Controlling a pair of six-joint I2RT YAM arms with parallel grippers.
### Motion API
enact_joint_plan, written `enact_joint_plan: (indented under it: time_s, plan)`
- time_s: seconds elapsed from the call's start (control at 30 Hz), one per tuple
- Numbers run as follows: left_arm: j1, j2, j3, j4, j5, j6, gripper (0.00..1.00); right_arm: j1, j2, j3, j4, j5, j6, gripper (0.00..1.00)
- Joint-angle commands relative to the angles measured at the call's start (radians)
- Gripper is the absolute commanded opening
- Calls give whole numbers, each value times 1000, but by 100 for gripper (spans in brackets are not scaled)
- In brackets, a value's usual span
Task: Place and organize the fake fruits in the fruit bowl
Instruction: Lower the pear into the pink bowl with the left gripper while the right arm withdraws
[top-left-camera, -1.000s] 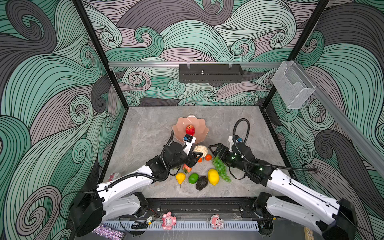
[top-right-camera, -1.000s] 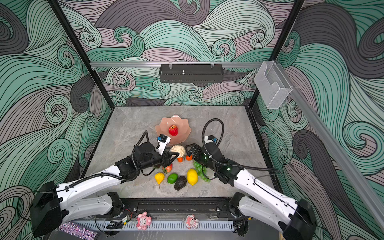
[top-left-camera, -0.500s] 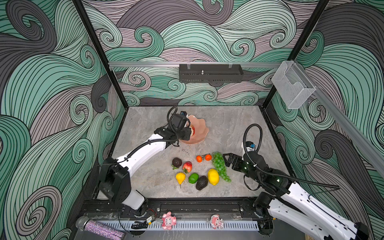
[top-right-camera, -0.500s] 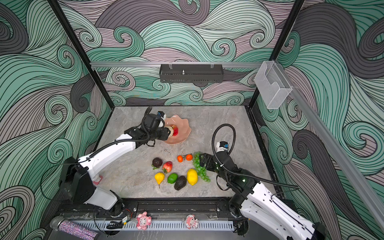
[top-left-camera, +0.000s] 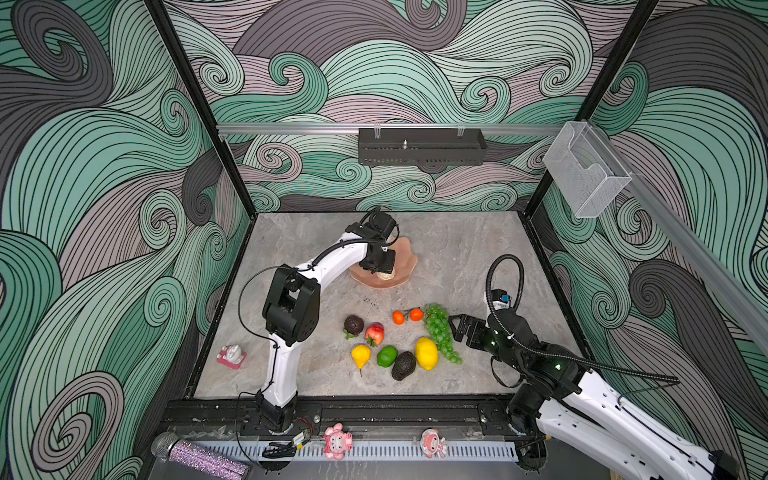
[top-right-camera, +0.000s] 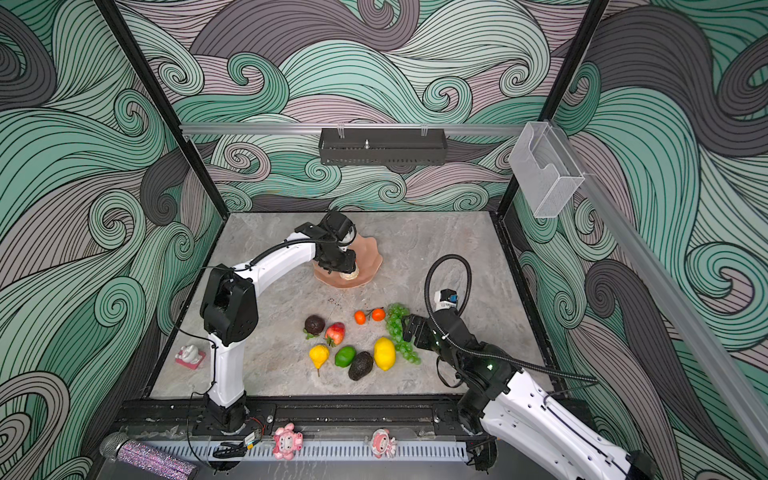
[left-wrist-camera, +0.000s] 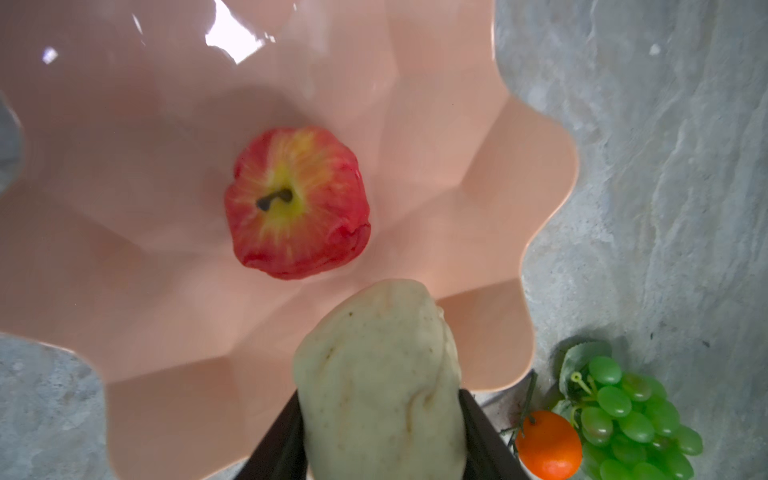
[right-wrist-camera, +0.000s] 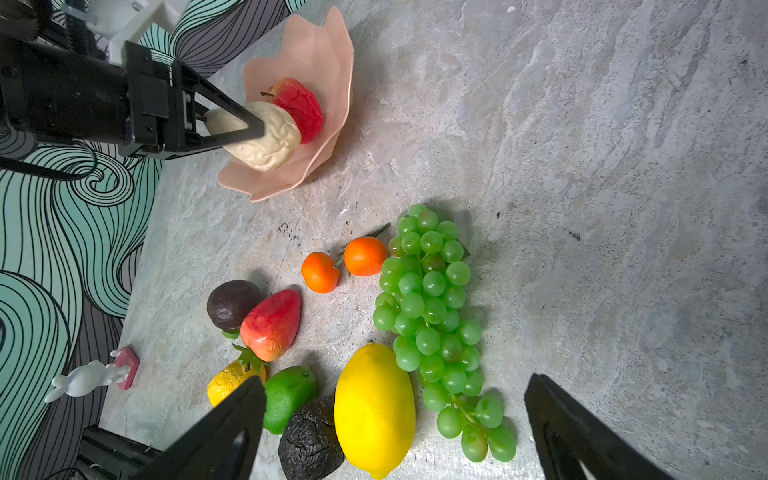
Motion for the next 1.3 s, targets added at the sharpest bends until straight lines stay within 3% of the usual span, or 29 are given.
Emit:
enact_joint_plan:
  time_s: [0.0, 0.7, 0.97, 1.27]
  plan:
    - [7, 50, 78, -100, 44, -13, 43, -2, -18, -18, -16, -1, -7, 98]
    - [10, 194, 192, -109, -135, -80, 51, -3, -27, -33, -14, -11, 12, 98]
    - [12, 212, 205, -92, -121, -86, 64, -2, -24, -30, -15, -15, 13, 98]
    - [11, 207, 201, -83, -107, -92, 70, -2, -18, -27, -15, -18, 15, 98]
